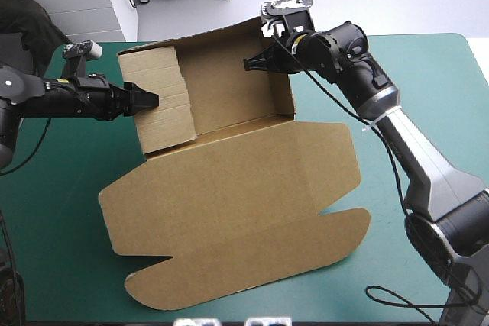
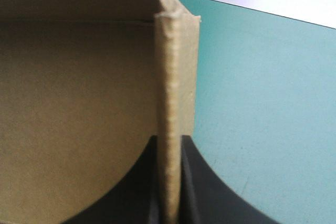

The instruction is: Fold the box

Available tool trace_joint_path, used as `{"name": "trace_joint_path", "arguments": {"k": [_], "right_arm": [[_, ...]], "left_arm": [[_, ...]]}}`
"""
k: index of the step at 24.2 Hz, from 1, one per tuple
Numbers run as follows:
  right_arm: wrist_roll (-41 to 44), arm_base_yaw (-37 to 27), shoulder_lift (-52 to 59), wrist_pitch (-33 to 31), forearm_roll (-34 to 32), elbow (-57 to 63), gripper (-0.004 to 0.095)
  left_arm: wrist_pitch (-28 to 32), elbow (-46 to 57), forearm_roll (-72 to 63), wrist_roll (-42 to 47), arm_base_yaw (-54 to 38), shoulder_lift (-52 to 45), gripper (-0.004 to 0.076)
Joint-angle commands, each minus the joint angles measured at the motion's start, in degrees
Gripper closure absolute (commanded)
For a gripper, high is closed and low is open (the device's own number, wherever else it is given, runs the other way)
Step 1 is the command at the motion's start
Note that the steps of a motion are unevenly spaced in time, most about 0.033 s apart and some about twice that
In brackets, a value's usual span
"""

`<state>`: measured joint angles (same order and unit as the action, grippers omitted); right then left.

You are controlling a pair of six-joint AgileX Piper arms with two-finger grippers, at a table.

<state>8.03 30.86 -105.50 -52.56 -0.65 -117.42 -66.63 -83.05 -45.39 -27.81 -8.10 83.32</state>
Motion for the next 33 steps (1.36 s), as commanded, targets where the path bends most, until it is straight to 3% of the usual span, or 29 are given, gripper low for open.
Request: {"name": "trace_joint_path", "arguments": {"k": [1, 6, 12, 19, 27, 33], "right_arm": [[1.5, 2.3, 3.5, 3.1, 3.6, -3.1, 0.0903], [1.6, 4.4, 3.5, 2.3, 2.7, -3.2, 0.0903], [1.6, 4.3, 3.4, -0.5, 2.6, -3.2, 0.0905], [1.6, 4.3, 2.0, -3.2, 2.6, -3.2, 0.0905], [-0.4, 4.4, -1.5, -12.4, -0.2, -3.2, 0.0906], [0.1, 4.4, -1.8, -16.6, -2.0, -3.2, 0.0905]], "left_arm": [[4.5, -1.4, -0.7, 2.0, 0.6, -2.1, 0.0249], [5.6, -1.4, 3.0, 4.6, 0.6, -2.1, 0.0289], [5.6, -1.4, 3.4, 4.6, 0.6, -2.1, 0.0521], [5.4, -1.4, 4.3, 4.6, 0.6, -2.1, 0.073], [6.7, -1.4, 7.6, 5.4, 2.8, -2.1, 0.0731], [13.6, -1.4, 33.5, 23.6, 16.9, -2.0, 0.0731]]}}
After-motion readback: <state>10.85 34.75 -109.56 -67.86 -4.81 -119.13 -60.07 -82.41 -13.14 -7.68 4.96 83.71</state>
